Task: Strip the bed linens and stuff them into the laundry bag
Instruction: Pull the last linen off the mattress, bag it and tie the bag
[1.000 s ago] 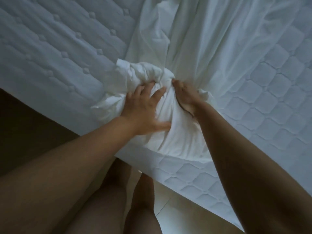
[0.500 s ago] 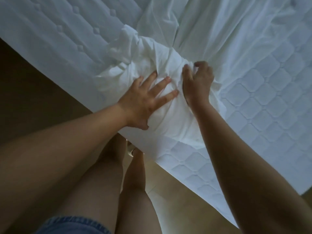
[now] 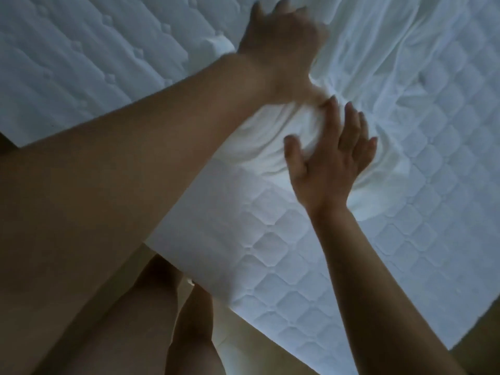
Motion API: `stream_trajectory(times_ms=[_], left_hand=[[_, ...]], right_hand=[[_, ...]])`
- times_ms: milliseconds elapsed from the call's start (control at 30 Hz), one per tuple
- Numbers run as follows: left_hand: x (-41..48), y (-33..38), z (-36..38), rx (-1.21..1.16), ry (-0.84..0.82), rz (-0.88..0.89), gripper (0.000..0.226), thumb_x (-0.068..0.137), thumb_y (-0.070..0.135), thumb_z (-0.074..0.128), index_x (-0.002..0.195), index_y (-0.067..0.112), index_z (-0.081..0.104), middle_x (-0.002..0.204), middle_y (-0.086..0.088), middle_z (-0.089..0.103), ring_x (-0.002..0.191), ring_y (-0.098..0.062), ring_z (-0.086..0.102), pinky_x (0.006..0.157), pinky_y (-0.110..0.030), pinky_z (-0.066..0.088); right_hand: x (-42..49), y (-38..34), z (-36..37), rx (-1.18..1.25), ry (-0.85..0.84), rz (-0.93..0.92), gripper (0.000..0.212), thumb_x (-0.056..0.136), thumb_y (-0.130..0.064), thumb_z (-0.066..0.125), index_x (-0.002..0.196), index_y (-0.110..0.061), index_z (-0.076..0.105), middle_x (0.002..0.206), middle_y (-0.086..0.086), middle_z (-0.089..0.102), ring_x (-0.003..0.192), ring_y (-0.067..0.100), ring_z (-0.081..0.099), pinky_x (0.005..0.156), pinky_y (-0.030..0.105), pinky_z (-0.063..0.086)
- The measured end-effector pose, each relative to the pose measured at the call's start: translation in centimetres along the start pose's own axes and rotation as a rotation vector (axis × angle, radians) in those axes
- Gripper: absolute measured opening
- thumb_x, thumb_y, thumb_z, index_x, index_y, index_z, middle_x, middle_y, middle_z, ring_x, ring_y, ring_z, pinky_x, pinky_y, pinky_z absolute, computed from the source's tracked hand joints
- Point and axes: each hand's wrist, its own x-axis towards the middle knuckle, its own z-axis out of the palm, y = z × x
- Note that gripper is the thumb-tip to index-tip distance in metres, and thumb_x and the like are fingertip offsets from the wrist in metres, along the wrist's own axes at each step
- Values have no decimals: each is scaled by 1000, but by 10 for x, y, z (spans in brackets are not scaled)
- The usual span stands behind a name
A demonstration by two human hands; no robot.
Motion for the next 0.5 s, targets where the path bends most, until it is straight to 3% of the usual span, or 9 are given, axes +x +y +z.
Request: stream_trajectory(times_ms=[67, 100, 167, 233, 300, 367, 500], left_hand=[[4, 11, 16, -4, 276, 8, 48, 90, 46, 48, 124, 12, 56, 128, -14, 56, 123, -34, 46, 101, -50, 31], [3, 13, 31, -41, 358, 7, 48, 90, 44, 42, 123, 13, 59, 127, -13, 58, 122, -35, 49, 98, -51, 33], [5, 10, 65, -133, 306, -43, 63, 89, 53, 29, 140, 21, 47, 145, -10, 46, 134, -34, 40, 98, -53, 34], [21, 1, 95, -212, 235, -115, 70, 86, 59, 25, 147, 27, 35, 153, -8, 34, 139, -35, 31, 98, -56, 36], [46, -6, 114, -288, 257, -112, 70, 85, 59, 30, 143, 24, 43, 148, -13, 41, 133, -40, 38, 92, -58, 42], [74, -9, 125, -303, 224, -151, 74, 81, 62, 27, 143, 26, 43, 147, -11, 42, 132, -37, 39, 96, -55, 41], [112, -13, 132, -308, 124, -266, 88, 72, 70, 17, 144, 24, 39, 144, -3, 44, 130, -27, 40, 100, -44, 32]], right_hand=[[53, 13, 9, -22, 50, 15, 61, 89, -51, 40, 128, -7, 57, 127, 20, 57, 121, 40, 50, 100, 54, 33], [76, 21, 14, -23, 74, -1, 54, 90, -47, 42, 120, -7, 62, 120, 19, 62, 113, 40, 56, 95, 52, 39], [108, 31, 30, 4, 84, -6, 42, 90, -39, 46, 108, -8, 68, 107, 16, 66, 98, 38, 61, 86, 46, 44], [125, 36, 48, 5, 48, 25, 42, 91, -39, 43, 109, -9, 68, 106, 13, 66, 97, 37, 61, 85, 43, 44], [137, 41, 68, 14, -67, 107, 56, 89, -47, 30, 120, -13, 61, 117, 11, 63, 109, 33, 55, 95, 41, 37], [154, 51, 87, 55, -156, 160, 71, 83, -54, 19, 127, -13, 56, 124, 10, 59, 116, 30, 51, 101, 37, 32], [182, 74, 114, 189, -172, 220, 76, 76, -59, 19, 121, -13, 60, 120, 14, 60, 113, 30, 52, 99, 36, 34]])
